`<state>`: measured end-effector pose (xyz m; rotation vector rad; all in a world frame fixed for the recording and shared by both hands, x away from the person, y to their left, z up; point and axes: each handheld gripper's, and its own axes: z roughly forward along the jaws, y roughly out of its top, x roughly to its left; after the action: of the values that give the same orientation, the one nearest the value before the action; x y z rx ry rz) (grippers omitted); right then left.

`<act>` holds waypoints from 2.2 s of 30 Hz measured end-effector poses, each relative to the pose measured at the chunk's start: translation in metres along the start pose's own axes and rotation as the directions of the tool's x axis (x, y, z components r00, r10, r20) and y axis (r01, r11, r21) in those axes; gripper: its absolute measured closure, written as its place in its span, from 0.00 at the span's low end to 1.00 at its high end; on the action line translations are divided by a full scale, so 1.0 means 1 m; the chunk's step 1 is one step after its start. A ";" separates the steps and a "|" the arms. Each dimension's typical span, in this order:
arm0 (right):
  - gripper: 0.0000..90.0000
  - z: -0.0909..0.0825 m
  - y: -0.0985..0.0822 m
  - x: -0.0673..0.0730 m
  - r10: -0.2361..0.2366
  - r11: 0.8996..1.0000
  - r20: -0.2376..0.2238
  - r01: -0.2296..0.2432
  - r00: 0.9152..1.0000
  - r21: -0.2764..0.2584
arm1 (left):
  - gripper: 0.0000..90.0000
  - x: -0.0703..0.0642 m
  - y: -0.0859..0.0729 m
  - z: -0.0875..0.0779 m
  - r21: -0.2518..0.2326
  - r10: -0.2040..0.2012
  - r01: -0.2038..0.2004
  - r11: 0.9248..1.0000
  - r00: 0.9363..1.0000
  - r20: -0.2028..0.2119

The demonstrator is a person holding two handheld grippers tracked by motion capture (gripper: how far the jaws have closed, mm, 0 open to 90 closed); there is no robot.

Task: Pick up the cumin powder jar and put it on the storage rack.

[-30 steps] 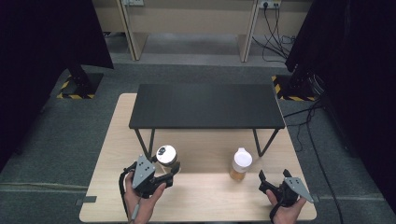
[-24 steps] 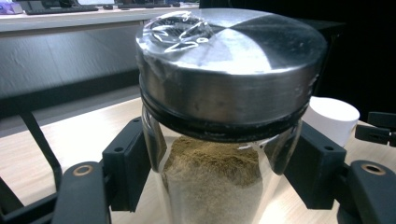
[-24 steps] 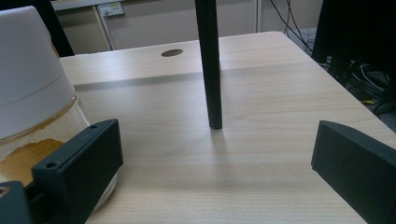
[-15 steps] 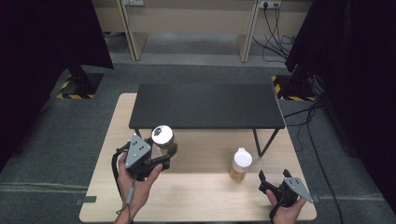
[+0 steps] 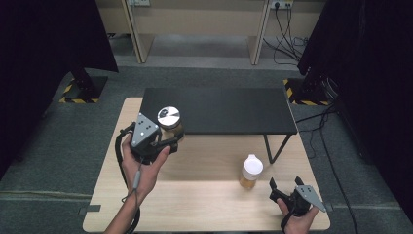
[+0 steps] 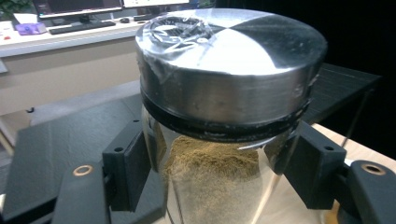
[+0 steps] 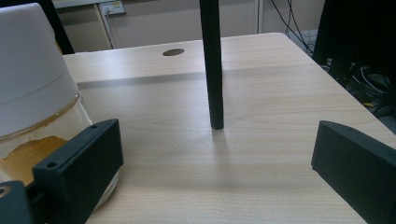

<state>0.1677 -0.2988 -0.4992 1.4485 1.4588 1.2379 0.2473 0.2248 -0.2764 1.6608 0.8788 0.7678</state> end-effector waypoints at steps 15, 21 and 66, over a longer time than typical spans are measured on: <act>0.02 0.000 -0.001 0.000 -0.008 1.000 -0.002 0.008 1.000 -0.003 | 0.34 0.007 0.023 0.045 0.078 0.028 -0.022 0.997 0.996 -0.086; 0.02 0.000 -0.001 0.000 -0.009 1.000 -0.004 0.009 1.000 -0.002 | 0.34 0.010 0.022 0.060 0.092 0.010 -0.001 0.996 0.995 -0.099; 0.03 0.000 0.000 0.001 -0.022 1.000 -0.010 0.022 1.000 0.001 | 0.33 0.022 -0.021 0.079 -0.049 -0.113 0.109 0.993 0.990 -0.090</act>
<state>0.1677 -0.2978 -0.4992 1.4253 1.4788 1.2326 0.3214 0.2076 -0.3147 1.5345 1.0042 0.7874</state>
